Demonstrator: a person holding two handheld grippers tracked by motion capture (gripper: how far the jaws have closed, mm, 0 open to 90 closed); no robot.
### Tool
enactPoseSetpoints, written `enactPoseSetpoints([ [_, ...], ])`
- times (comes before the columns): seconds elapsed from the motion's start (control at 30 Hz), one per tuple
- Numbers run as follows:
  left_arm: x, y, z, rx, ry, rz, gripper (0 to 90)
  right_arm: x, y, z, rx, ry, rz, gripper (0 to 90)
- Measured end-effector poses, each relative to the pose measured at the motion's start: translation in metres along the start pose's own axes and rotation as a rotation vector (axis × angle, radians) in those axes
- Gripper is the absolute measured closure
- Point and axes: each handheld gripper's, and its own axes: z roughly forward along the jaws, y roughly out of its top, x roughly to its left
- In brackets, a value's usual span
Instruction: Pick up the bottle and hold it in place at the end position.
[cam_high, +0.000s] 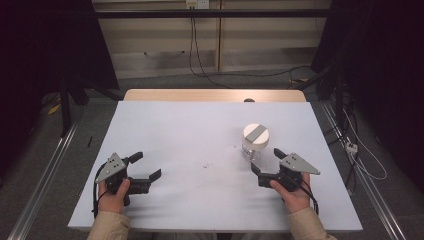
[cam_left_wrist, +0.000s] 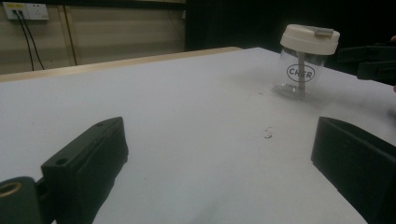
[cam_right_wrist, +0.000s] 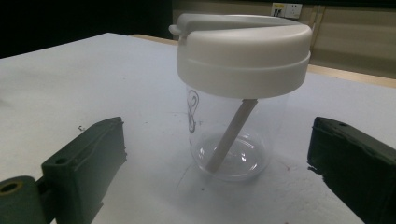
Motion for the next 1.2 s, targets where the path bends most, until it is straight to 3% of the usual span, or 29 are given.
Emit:
enactPoseSetpoints([
  [0.3, -0.001, 0.0, 0.001, -0.002, -0.007, 0.002, 3.7, -0.003, 0.007, 0.01, -0.016, 0.0, 0.009, 5.8],
  [0.7, 0.0, 0.001, 0.002, -0.003, -0.012, 0.007, 3.7, -0.014, 0.011, 0.03, 0.023, 0.002, 0.042, 4.9],
  [1.2, -0.001, 0.0, 0.003, 0.009, -0.021, 0.008, 3.7, -0.015, 0.013, 0.048, 0.052, -0.006, 0.035, 4.1],
])
